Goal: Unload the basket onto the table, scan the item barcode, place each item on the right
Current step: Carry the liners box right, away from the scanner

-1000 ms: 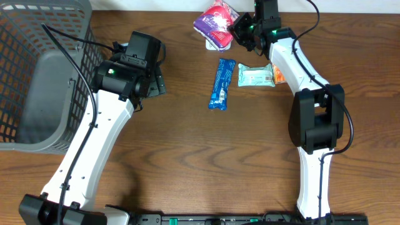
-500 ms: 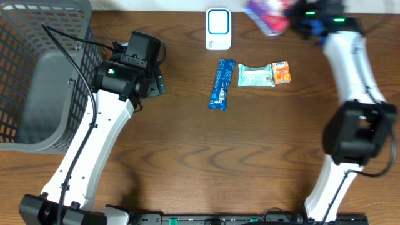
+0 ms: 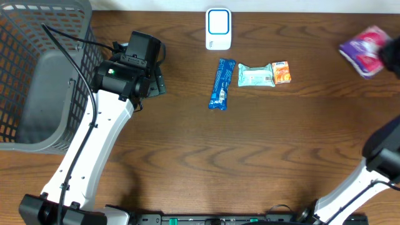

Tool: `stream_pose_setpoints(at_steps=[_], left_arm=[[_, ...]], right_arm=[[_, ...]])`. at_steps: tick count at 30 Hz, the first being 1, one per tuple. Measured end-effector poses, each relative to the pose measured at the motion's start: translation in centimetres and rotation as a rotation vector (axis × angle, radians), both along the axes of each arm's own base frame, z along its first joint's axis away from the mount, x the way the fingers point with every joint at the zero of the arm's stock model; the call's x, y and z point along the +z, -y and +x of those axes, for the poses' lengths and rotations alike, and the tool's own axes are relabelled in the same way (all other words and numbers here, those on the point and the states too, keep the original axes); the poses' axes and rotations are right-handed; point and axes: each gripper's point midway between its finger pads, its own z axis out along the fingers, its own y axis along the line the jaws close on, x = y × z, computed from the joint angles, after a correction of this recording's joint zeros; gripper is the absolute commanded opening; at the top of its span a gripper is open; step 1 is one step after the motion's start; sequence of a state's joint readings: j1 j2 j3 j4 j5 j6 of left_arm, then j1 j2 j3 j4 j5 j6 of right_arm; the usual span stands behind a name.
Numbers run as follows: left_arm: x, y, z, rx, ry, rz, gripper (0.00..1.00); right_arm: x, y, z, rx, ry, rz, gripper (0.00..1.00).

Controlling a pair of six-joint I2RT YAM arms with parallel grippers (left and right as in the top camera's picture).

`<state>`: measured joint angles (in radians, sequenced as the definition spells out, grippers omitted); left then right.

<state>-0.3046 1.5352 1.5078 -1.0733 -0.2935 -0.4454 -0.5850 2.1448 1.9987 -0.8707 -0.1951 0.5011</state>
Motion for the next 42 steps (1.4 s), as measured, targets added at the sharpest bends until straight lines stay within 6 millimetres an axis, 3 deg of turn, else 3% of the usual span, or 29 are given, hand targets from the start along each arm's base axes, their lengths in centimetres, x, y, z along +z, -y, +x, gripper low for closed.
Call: stream_pose_setpoints(at_steps=[6, 11, 13, 15, 18, 19, 20, 26, 29, 32, 33, 35, 36, 38, 42], left_arm=[[0.0, 0.0, 0.0, 0.000, 0.000, 0.000, 0.98], [0.0, 0.0, 0.0, 0.000, 0.000, 0.000, 0.98], [0.0, 0.0, 0.0, 0.000, 0.000, 0.000, 0.98], [0.0, 0.0, 0.0, 0.000, 0.000, 0.000, 0.98], [0.0, 0.0, 0.0, 0.000, 0.000, 0.000, 0.98], [0.0, 0.0, 0.0, 0.000, 0.000, 0.000, 0.98], [0.0, 0.0, 0.0, 0.000, 0.000, 0.000, 0.98], [0.0, 0.0, 0.0, 0.000, 0.000, 0.000, 0.98], [0.0, 0.0, 0.0, 0.000, 0.000, 0.000, 0.98], [0.0, 0.0, 0.0, 0.000, 0.000, 0.000, 0.98], [0.0, 0.0, 0.0, 0.000, 0.000, 0.000, 0.98], [0.0, 0.0, 0.0, 0.000, 0.000, 0.000, 0.98], [0.0, 0.0, 0.0, 0.000, 0.000, 0.000, 0.98], [0.0, 0.0, 0.0, 0.000, 0.000, 0.000, 0.98], [0.0, 0.0, 0.0, 0.000, 0.000, 0.000, 0.98]], right_arm=[[-0.8, 6.9, -4.1, -0.118, 0.000, -0.043, 0.01], [-3.4, 11.5, -7.9, -0.287, -0.004, -0.037, 0.03], [-4.8, 12.6, -9.4, -0.350, -0.003, -0.021, 0.14], [-6.0, 13.7, -10.8, -0.406, -0.002, -0.008, 0.34], [-6.9, 15.2, -12.4, -0.449, 0.003, -0.013, 0.77], [-7.0, 15.5, -12.8, -0.448, 0.000, -0.020, 0.84], [-7.0, 16.0, -13.4, -0.439, -0.007, -0.034, 0.90], [-7.1, 15.7, -13.9, -0.365, 0.003, -0.006, 0.99], [-6.8, 14.7, -12.9, -0.307, 0.056, 0.042, 0.99], [-6.4, 13.2, -11.7, -0.247, 0.112, 0.113, 0.87], [-6.4, 12.7, -11.5, -0.232, 0.117, 0.130, 0.78], [-6.6, 11.7, -11.4, -0.216, 0.113, 0.172, 0.34], [-6.7, 11.3, -11.5, -0.214, 0.108, 0.191, 0.21], [-6.9, 10.5, -11.5, -0.206, 0.097, 0.223, 0.14], [-7.4, 9.6, -12.0, -0.213, 0.063, 0.262, 0.13]])
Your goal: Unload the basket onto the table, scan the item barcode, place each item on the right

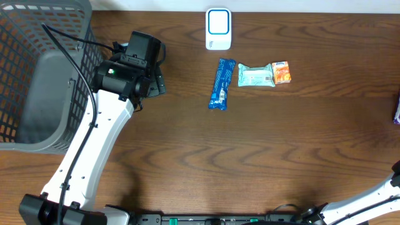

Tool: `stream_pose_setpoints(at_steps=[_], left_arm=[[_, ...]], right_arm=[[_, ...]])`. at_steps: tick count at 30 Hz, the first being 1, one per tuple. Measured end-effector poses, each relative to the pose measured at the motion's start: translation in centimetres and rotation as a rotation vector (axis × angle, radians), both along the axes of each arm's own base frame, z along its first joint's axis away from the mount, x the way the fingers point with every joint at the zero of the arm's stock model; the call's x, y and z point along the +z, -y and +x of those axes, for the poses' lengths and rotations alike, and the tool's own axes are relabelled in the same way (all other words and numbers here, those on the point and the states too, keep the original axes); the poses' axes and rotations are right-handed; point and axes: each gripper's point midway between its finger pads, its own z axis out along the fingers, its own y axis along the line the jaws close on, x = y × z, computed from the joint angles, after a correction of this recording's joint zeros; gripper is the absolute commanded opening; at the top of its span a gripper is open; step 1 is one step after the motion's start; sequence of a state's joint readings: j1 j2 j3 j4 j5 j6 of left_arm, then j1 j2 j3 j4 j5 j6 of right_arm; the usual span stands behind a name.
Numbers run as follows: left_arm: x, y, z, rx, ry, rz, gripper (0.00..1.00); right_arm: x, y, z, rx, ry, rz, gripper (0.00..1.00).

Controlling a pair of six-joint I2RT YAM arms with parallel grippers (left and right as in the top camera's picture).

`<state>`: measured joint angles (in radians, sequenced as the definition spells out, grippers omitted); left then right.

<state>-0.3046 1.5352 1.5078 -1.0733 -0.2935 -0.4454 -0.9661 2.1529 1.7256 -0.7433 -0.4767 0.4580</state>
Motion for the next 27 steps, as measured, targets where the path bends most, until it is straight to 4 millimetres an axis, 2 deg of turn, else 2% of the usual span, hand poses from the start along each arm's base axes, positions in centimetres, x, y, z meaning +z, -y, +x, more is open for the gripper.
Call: stream_pose_setpoints(at_steps=[4, 6, 10, 13, 16, 19, 22, 24, 27], left_arm=[[0.0, 0.0, 0.0, 0.000, 0.000, 0.000, 0.98], [0.0, 0.0, 0.0, 0.000, 0.000, 0.000, 0.98], [0.0, 0.0, 0.0, 0.000, 0.000, 0.000, 0.98], [0.0, 0.0, 0.0, 0.000, 0.000, 0.000, 0.98], [0.0, 0.0, 0.0, 0.000, 0.000, 0.000, 0.98], [0.0, 0.0, 0.0, 0.000, 0.000, 0.000, 0.98], [0.0, 0.0, 0.0, 0.000, 0.000, 0.000, 0.98], [0.0, 0.0, 0.0, 0.000, 0.000, 0.000, 0.98], [0.0, 0.0, 0.0, 0.000, 0.000, 0.000, 0.98]], right_arm=[[0.1, 0.1, -0.7, -0.020, -0.038, -0.012, 0.12], [1.1, 0.5, -1.2, -0.035, -0.052, -0.050, 0.10], [5.4, 1.4, -2.3, -0.080, -0.065, -0.170, 0.04], [8.7, 1.7, -4.3, -0.154, -0.110, -0.253, 0.01], [9.8, 2.4, -6.7, -0.237, -0.204, -0.312, 0.01], [8.5, 3.1, -8.5, -0.292, -0.300, -0.344, 0.01], [5.2, 3.2, -10.0, -0.319, -0.378, -0.346, 0.02], [2.9, 3.2, -10.4, -0.330, -0.402, -0.348, 0.08], [-0.1, 3.2, -10.8, -0.343, -0.418, -0.354, 0.11]])
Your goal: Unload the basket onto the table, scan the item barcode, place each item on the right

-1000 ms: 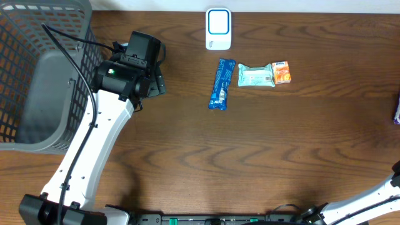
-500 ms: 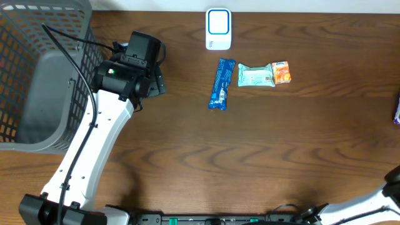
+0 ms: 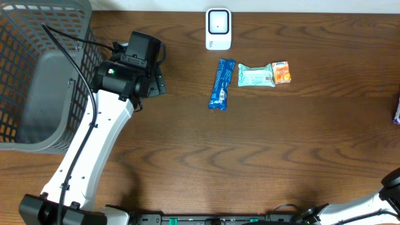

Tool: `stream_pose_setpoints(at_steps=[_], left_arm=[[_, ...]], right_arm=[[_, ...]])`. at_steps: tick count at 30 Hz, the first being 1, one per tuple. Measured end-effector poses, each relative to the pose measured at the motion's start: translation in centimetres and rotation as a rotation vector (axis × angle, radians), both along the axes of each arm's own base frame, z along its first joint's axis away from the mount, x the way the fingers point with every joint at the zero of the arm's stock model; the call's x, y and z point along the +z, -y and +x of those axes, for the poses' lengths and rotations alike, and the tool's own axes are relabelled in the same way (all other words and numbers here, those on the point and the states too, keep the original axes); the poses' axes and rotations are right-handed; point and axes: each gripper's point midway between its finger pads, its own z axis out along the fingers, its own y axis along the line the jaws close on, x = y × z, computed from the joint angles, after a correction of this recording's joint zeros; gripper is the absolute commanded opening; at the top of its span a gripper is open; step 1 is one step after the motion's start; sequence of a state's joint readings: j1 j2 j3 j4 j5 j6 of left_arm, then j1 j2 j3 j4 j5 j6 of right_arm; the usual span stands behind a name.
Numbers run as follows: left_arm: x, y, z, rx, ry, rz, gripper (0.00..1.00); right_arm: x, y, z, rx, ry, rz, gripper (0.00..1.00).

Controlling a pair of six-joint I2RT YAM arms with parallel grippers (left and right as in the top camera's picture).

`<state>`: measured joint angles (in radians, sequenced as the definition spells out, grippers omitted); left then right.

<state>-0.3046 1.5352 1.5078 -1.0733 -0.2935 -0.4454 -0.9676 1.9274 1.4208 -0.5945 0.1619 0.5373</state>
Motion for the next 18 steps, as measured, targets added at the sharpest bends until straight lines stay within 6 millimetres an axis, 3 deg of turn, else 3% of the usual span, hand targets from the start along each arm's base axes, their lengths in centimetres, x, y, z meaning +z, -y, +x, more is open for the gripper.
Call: stream_pose_setpoints(at_steps=[3, 6, 12, 18], left_arm=[[0.0, 0.0, 0.0, 0.000, 0.000, 0.000, 0.98], [0.0, 0.0, 0.0, 0.000, 0.000, 0.000, 0.98], [0.0, 0.0, 0.0, 0.000, 0.000, 0.000, 0.98], [0.0, 0.0, 0.0, 0.000, 0.000, 0.000, 0.98]], right_arm=[[-1.5, 0.1, -0.2, -0.006, 0.006, -0.027, 0.11], [-1.9, 0.8, 0.2, 0.003, 0.029, -0.076, 0.01], [-2.1, 2.2, 1.4, 0.078, 0.047, -0.158, 0.01], [-5.5, 2.2, 2.3, 0.140, 0.037, -0.125, 0.01]])
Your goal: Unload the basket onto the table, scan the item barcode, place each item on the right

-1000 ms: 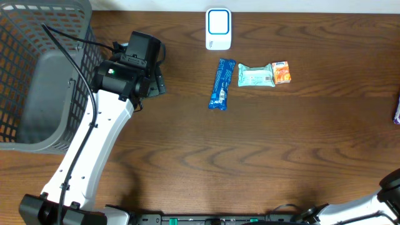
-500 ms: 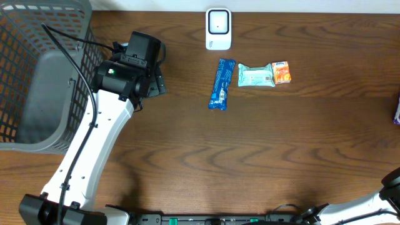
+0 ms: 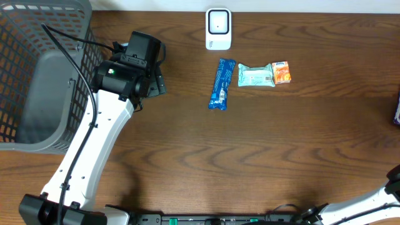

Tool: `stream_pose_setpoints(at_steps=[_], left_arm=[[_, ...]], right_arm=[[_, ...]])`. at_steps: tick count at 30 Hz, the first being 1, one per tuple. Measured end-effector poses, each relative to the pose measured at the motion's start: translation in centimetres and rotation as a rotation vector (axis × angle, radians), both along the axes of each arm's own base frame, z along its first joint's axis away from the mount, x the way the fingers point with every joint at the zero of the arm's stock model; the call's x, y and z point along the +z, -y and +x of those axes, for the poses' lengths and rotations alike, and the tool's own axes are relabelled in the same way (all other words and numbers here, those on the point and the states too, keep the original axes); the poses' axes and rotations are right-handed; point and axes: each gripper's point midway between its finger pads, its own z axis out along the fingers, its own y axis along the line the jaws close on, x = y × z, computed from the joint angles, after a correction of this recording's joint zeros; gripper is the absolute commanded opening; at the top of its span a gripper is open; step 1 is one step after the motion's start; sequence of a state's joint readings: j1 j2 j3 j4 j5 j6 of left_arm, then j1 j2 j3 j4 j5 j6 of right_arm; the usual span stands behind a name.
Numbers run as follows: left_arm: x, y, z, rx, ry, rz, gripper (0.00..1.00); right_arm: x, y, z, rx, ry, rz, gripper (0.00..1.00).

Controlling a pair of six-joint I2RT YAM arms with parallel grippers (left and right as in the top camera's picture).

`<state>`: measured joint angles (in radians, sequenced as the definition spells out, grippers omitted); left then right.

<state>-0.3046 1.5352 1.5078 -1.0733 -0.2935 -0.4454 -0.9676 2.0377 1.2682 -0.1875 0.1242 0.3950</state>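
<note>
A white barcode scanner (image 3: 218, 28) stands at the table's far middle, its window pale. Below it lie a blue packet (image 3: 221, 83), a teal packet (image 3: 255, 75) and a small orange packet (image 3: 282, 72) in a row. A sliver of a purple packet (image 3: 397, 110) shows at the right edge; what holds it is out of frame. My left gripper (image 3: 159, 83) hangs left of the blue packet with nothing seen in it; its jaws cannot be made out. The right gripper is out of view; only a bit of its arm (image 3: 394, 178) shows.
A grey mesh basket (image 3: 37, 75) fills the far left corner, right beside the left arm (image 3: 100, 144). Bare brown table (image 3: 250, 150) spreads across the middle and front.
The bit of right arm at the lower right edge has shifted slightly. The purple sliver, the left arm and the packets are where they were.
The purple packet was at the far right corner beside a dark gripper, and the scanner window was blue. Then only a sliver of the packet showed at the right edge, lower down. Later the scanner window had turned pale, and it stays so now.
</note>
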Motion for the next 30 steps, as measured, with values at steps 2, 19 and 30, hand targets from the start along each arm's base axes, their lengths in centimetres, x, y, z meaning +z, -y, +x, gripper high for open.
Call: stream_pose_setpoints(at_steps=[2, 19, 30], left_arm=[[0.0, 0.0, 0.0, 0.000, 0.000, 0.000, 0.98], [0.0, 0.0, 0.0, 0.000, 0.000, 0.000, 0.98], [0.0, 0.0, 0.0, 0.000, 0.000, 0.000, 0.98]], right_arm=[[-0.8, 0.1, 0.3, 0.013, 0.004, 0.005, 0.01], [0.6, 0.5, 5.0, 0.244, 0.128, -0.085, 0.01], [-0.5, 1.0, 6.5, 0.302, 0.172, -0.120, 0.01]])
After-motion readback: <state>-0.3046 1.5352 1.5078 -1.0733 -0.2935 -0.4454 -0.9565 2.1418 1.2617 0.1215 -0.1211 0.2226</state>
